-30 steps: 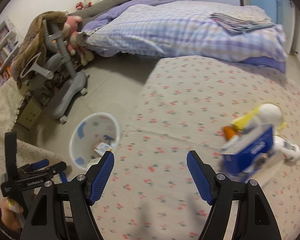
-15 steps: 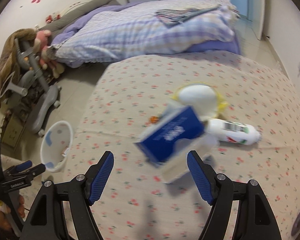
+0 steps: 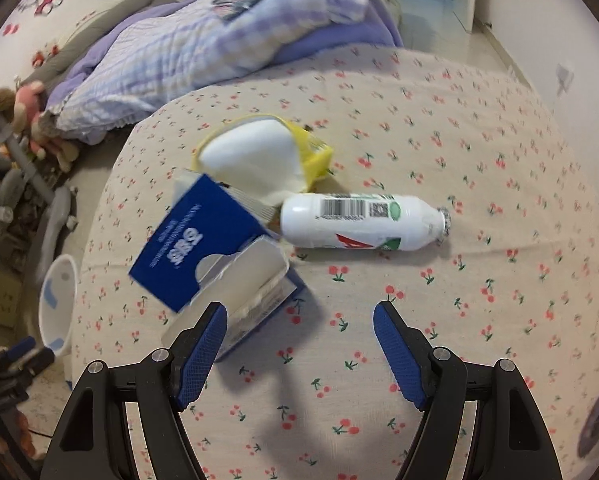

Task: Collect trash
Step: 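Move both tools back over the mattress toward the blue boxes, then grasp the torn blue carton piece with the right tool while the left tool grasps the blue box, then carry both blue pieces over the wastebasket and open the left tool, then open the right tool to drop the carton piece into the wastebasket, then move both tools back over the mattress toward the wrapper and bottle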

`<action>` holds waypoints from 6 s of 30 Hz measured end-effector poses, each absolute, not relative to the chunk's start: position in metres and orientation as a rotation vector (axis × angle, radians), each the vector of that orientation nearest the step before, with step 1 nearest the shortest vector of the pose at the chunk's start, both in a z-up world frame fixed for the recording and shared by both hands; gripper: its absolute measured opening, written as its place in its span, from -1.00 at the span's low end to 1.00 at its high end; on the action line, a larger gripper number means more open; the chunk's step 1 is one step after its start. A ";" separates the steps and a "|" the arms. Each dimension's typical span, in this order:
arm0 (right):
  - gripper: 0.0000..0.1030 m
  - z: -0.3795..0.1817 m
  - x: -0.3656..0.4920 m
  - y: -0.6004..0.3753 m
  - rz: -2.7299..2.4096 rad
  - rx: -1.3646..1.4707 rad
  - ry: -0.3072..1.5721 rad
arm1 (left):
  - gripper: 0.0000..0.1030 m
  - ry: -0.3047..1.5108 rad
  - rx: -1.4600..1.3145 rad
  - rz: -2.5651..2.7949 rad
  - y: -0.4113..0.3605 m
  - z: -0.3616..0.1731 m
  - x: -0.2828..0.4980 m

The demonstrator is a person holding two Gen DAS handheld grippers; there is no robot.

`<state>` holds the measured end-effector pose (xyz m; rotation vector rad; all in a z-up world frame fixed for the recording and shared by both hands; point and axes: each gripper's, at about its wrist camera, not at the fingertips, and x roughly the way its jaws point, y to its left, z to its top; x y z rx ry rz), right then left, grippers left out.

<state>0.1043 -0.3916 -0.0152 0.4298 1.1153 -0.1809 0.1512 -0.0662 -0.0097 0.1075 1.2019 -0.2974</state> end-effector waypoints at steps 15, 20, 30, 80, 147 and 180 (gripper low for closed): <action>0.50 -0.007 0.125 -0.369 -0.108 0.548 1.105 | 0.98 1.213 0.109 -0.302 -0.072 -0.014 0.150; 0.50 -0.024 0.132 -0.358 -0.117 0.517 1.155 | 0.98 1.211 0.117 -0.308 -0.074 -0.015 0.149; -0.39 -0.034 0.108 -0.381 -0.080 0.581 1.184 | 0.98 1.220 0.155 -0.443 -0.125 -0.016 0.148; -0.45 0.006 0.056 -0.422 -0.152 0.463 1.067 | 0.13 0.997 0.302 -0.536 -0.219 0.004 0.139; -0.45 0.027 0.203 -0.080 0.396 0.269 1.075 | 0.80 1.108 -0.114 0.101 0.139 -0.005 0.168; 0.52 0.027 0.190 -0.132 0.295 0.283 1.021 | 0.93 1.098 -0.032 0.041 0.108 -0.002 0.162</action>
